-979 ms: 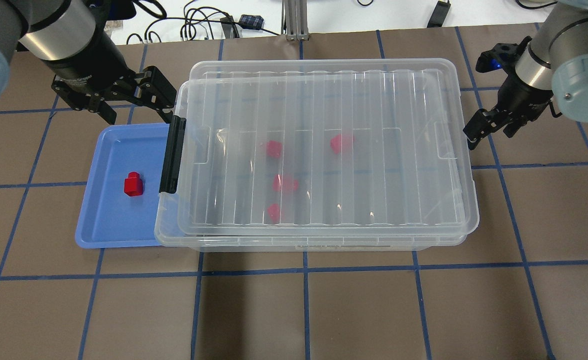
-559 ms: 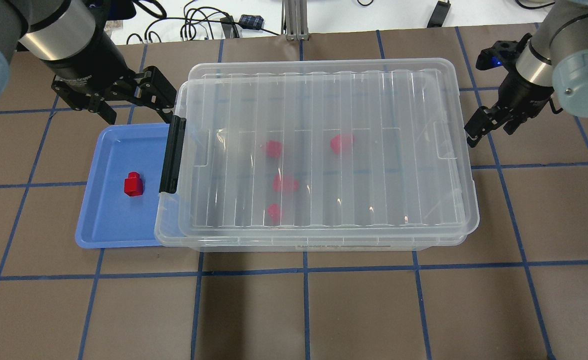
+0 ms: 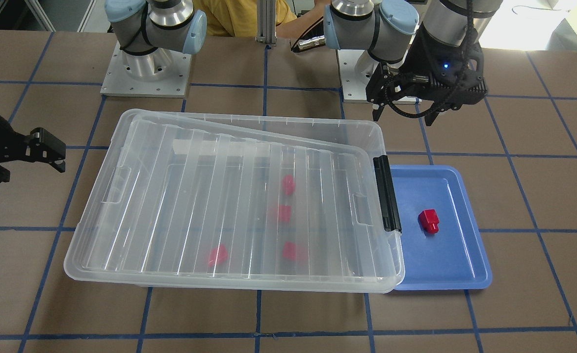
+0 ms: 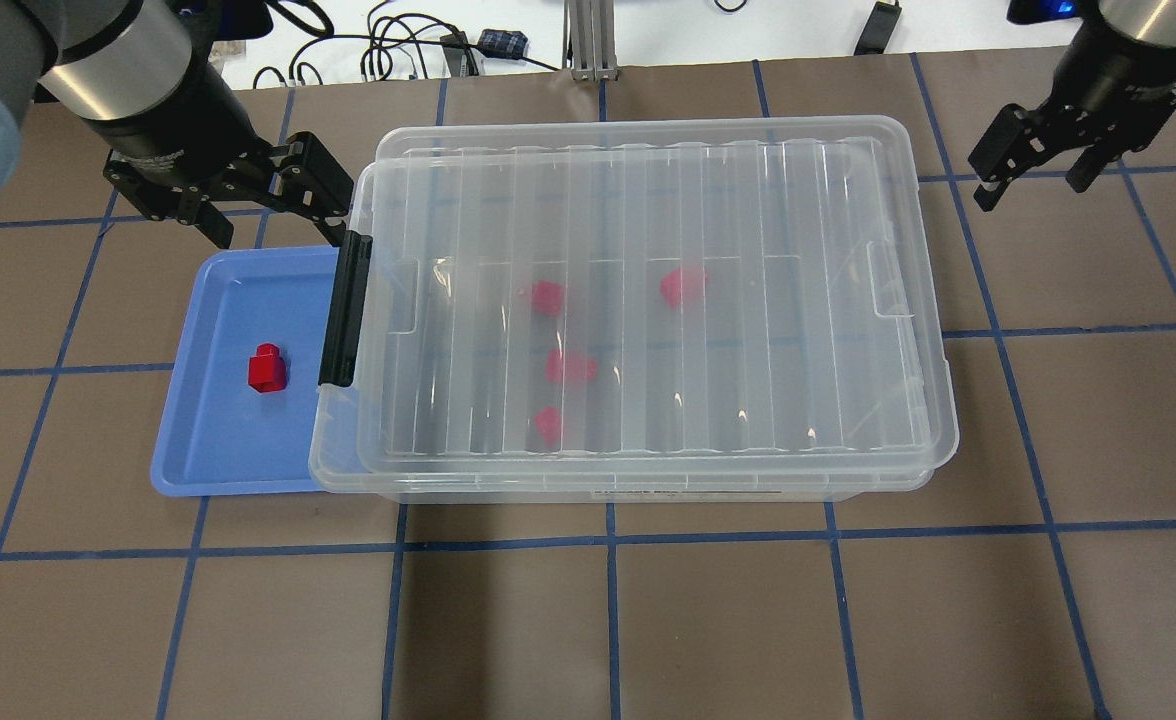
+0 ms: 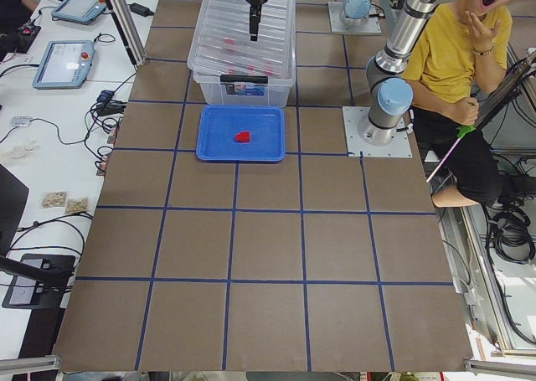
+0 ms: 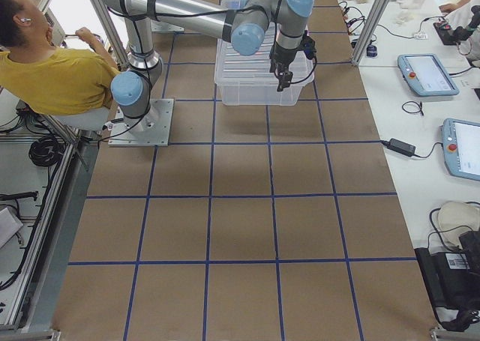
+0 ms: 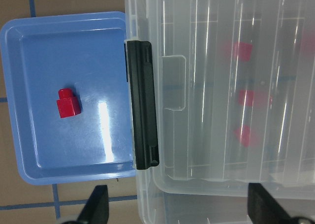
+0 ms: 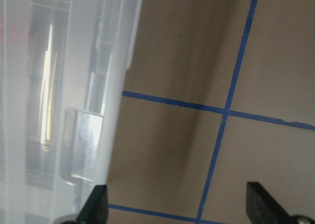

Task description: Place red block in blue tray from box

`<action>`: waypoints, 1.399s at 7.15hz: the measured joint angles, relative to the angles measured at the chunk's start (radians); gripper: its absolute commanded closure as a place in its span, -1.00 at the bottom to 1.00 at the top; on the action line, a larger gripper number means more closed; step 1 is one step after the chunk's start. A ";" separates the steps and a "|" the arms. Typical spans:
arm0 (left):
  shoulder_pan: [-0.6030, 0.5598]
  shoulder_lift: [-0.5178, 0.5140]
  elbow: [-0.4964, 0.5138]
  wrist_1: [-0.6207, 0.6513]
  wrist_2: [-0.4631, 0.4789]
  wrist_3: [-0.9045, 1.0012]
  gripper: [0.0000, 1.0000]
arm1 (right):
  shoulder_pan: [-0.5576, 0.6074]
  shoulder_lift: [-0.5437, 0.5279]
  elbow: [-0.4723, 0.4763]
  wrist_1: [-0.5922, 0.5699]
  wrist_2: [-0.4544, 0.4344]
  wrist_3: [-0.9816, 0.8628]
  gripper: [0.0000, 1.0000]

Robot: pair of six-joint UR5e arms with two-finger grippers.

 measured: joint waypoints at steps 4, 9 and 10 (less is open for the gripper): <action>0.000 0.000 0.000 0.000 0.001 0.000 -1.00 | 0.286 -0.089 0.001 0.077 -0.024 0.345 -1.00; 0.001 0.005 -0.001 -0.001 0.001 0.000 -1.00 | 0.275 -0.133 0.098 -0.040 -0.022 0.304 -1.00; 0.000 0.006 -0.001 -0.002 0.001 0.000 -1.00 | 0.275 -0.134 0.099 -0.042 -0.020 0.303 -1.00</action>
